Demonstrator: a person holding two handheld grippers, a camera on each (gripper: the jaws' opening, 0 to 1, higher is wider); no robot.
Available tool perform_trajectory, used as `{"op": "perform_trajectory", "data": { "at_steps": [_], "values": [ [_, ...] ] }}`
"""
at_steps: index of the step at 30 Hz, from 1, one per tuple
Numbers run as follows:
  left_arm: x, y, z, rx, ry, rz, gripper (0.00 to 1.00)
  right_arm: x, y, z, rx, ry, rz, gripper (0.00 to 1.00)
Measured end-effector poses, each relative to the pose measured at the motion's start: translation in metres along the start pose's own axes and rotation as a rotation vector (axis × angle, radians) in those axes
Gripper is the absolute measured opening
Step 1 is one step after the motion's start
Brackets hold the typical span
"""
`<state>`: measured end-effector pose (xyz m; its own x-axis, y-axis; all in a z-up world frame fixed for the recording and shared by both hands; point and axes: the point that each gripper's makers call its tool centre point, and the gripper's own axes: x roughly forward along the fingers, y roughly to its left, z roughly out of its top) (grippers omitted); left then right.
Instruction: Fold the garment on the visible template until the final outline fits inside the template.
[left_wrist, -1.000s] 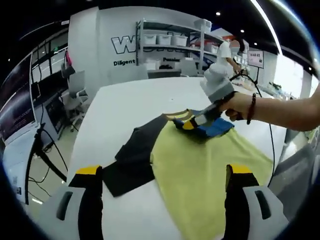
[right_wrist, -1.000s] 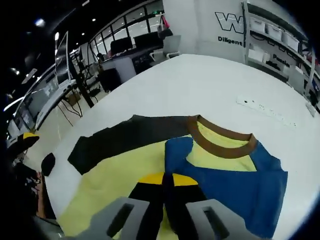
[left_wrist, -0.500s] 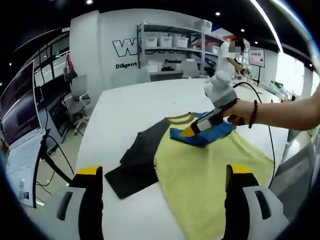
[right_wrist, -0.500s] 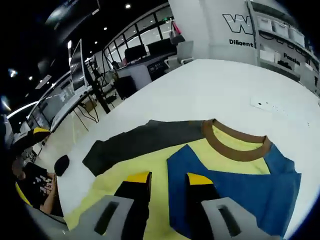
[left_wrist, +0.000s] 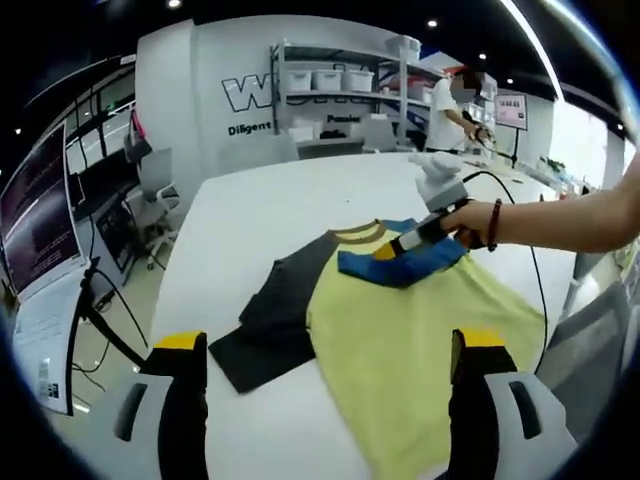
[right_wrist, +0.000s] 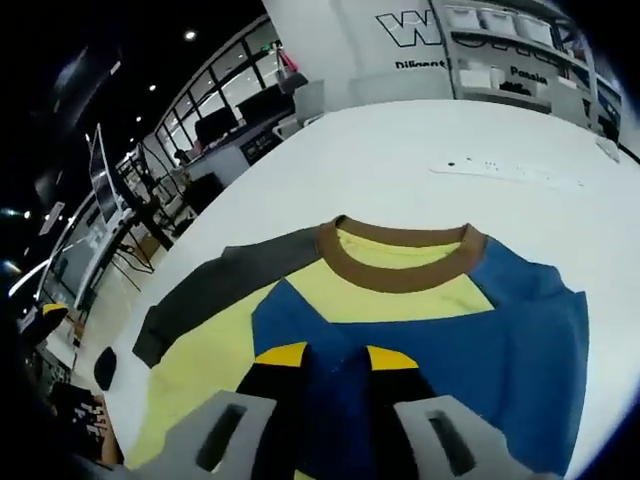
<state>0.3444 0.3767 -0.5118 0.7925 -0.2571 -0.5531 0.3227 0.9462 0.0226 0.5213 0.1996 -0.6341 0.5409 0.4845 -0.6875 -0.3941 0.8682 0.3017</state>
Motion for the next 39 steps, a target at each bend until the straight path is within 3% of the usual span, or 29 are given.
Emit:
{"op": "perform_trajectory", "data": {
  "at_steps": [8, 13, 18, 23, 24, 28, 29, 31, 32, 39],
  "values": [
    [0.001, 0.001, -0.008, -0.004, 0.031, 0.004, 0.97, 0.004, 0.009, 0.001, -0.038, -0.001, 0.0, 0.17],
    [0.001, 0.004, -0.012, -0.009, 0.042, 0.009, 0.96, 0.005, 0.008, -0.003, -0.087, 0.02, -0.012, 0.04],
    [0.0, 0.005, -0.015, -0.011, 0.048, 0.012, 0.96, 0.002, 0.016, -0.005, -0.087, 0.021, 0.007, 0.0],
    [-0.001, 0.005, -0.015, -0.012, 0.045, 0.012, 0.96, -0.001, 0.042, 0.002, -0.092, -0.013, 0.08, 0.0],
    [-0.001, 0.005, -0.015, -0.013, 0.046, 0.013, 0.96, 0.0, 0.061, 0.001, -0.08, -0.014, 0.131, 0.0],
    [-0.001, 0.006, -0.015, -0.011, 0.047, 0.013, 0.95, 0.002, 0.081, -0.006, -0.115, 0.009, 0.175, 0.0],
    [-0.001, 0.005, -0.015, -0.011, 0.047, 0.012, 0.95, 0.003, 0.095, -0.012, -0.141, 0.024, 0.208, 0.0],
    [-0.001, 0.006, -0.015, -0.011, 0.045, 0.011, 0.95, 0.004, 0.099, -0.013, -0.136, 0.02, 0.21, 0.0],
    [-0.001, 0.006, -0.015, -0.017, 0.044, 0.01, 0.95, 0.005, 0.111, -0.019, -0.157, 0.035, 0.254, 0.0],
    [-0.003, 0.004, -0.011, -0.026, 0.026, -0.002, 0.95, 0.008, 0.12, -0.051, -0.189, 0.111, 0.27, 0.02]
  ]
}}
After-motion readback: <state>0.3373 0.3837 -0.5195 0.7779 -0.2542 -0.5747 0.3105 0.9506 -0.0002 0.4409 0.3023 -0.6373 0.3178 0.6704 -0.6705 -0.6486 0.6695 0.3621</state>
